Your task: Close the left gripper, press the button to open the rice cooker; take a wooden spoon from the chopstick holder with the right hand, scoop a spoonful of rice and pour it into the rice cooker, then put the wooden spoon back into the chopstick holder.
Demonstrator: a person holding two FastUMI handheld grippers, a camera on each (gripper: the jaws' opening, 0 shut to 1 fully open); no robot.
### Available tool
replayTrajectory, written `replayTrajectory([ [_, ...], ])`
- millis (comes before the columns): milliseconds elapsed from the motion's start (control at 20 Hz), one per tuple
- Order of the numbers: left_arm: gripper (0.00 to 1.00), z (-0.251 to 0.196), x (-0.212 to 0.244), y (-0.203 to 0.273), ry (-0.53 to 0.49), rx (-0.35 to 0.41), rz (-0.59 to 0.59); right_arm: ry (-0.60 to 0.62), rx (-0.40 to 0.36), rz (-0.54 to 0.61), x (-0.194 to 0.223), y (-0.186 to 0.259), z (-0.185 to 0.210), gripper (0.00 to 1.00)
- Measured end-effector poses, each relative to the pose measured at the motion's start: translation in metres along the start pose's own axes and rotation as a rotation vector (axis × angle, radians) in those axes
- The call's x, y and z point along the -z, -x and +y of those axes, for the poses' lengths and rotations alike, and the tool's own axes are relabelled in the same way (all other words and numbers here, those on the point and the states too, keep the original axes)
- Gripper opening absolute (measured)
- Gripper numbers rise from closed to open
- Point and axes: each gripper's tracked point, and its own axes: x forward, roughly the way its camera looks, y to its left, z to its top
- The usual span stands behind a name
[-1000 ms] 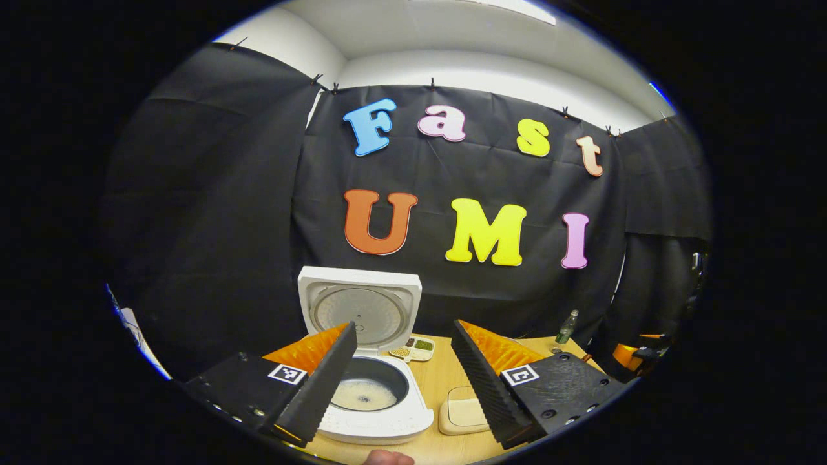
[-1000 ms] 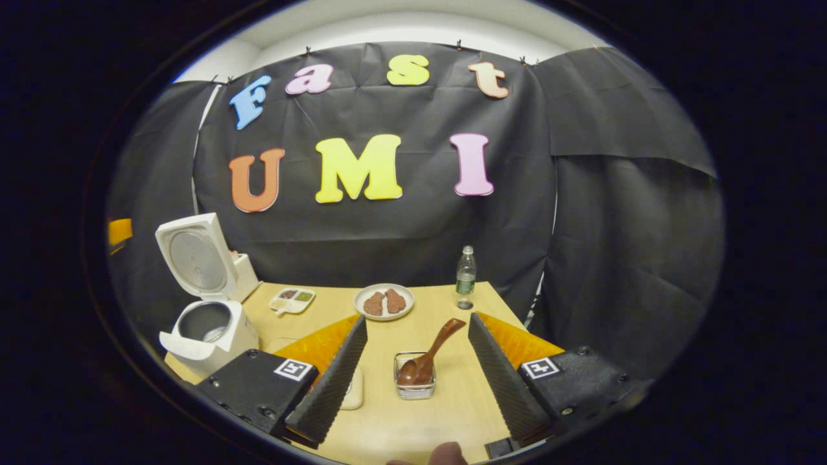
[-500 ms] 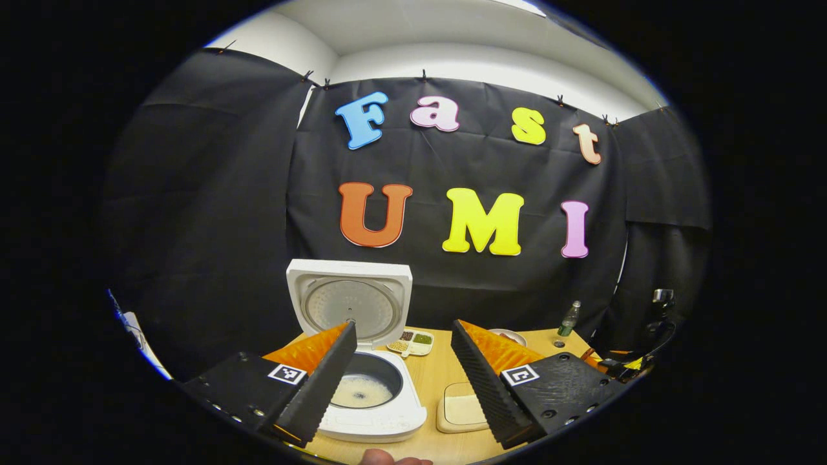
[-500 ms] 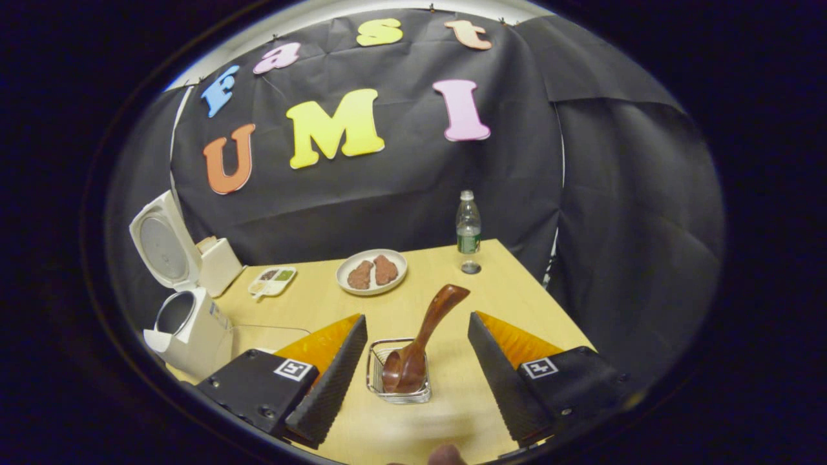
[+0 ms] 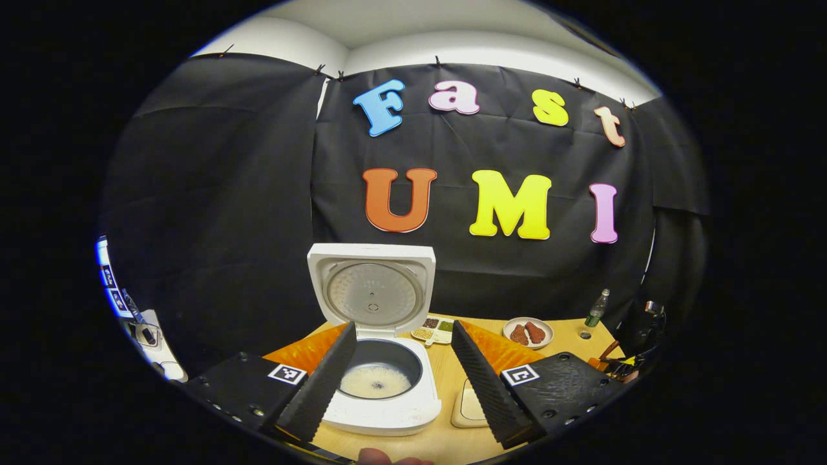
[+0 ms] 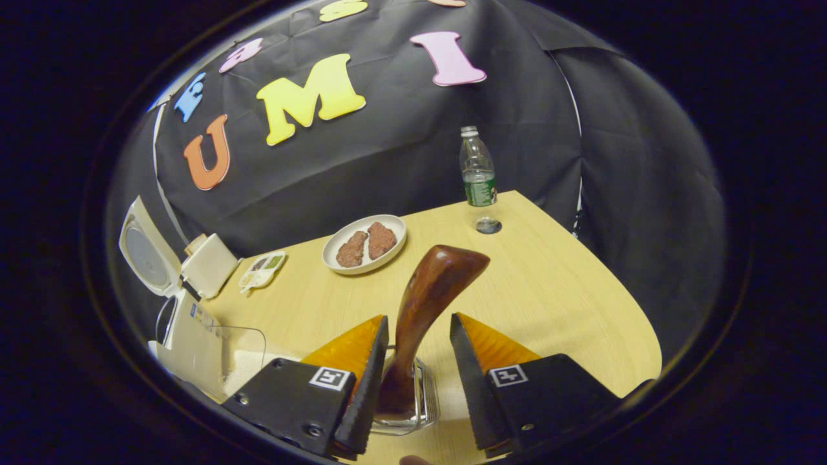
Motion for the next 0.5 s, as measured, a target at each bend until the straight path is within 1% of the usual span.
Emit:
replayTrajectory([
  [50, 0.94, 0.000, 0.002, 0.001, -0.002, -0.005, 0.004, -0.003, -0.016, 0.001, -0.002, 0.000, 0.003, 0.49],
  [100, 0.94, -0.001, 0.003, 0.001, -0.002, -0.006, 0.010, -0.010, -0.022, -0.002, -0.004, 0.000, 0.004, 0.51],
  [150, 0.94, -0.002, 0.003, 0.000, -0.004, -0.007, 0.013, -0.015, -0.019, -0.008, -0.009, 0.000, 0.003, 0.41],
  [250, 0.94, -0.002, -0.005, 0.000, -0.013, -0.008, -0.010, -0.025, -0.021, -0.005, -0.009, 0.001, 0.004, 0.29],
  [500, 0.94, 0.001, -0.006, 0.002, -0.004, -0.007, -0.022, -0.068, -0.040, 0.009, -0.006, 0.019, 0.014, 0.24],
])
